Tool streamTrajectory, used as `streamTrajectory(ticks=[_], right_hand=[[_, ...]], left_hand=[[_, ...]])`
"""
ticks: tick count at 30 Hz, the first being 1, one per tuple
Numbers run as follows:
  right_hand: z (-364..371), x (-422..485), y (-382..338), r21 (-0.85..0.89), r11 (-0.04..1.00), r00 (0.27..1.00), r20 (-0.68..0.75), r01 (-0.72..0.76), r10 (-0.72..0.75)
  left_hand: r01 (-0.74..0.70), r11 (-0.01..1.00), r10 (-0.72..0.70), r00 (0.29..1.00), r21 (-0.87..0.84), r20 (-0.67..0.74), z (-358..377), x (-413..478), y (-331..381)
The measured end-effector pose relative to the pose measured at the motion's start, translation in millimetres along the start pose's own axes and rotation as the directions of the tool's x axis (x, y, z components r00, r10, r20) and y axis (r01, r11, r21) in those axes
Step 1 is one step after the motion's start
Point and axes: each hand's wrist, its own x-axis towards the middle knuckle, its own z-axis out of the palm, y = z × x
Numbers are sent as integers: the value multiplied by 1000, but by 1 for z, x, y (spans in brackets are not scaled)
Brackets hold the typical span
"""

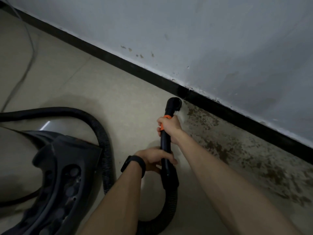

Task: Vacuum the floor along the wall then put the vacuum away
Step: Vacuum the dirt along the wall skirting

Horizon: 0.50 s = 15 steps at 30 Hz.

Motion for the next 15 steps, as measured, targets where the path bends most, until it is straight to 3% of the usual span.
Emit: streamTrajectory(ticks=[6, 11, 15], right_hand=[[-3, -2, 14, -3, 1000, 998, 60, -26, 26], [-1, 2, 5, -142, 990, 999, -51, -11, 4], [1, 3, 8, -233, 972, 995, -99, -6, -17]], left_hand=[[-31, 993, 37, 998, -110, 56, -1, 9, -6], [-29, 971, 52, 994, -237, 93, 1, 14, -3], [-8, 971, 20, 999, -239, 45, 4, 12, -3]])
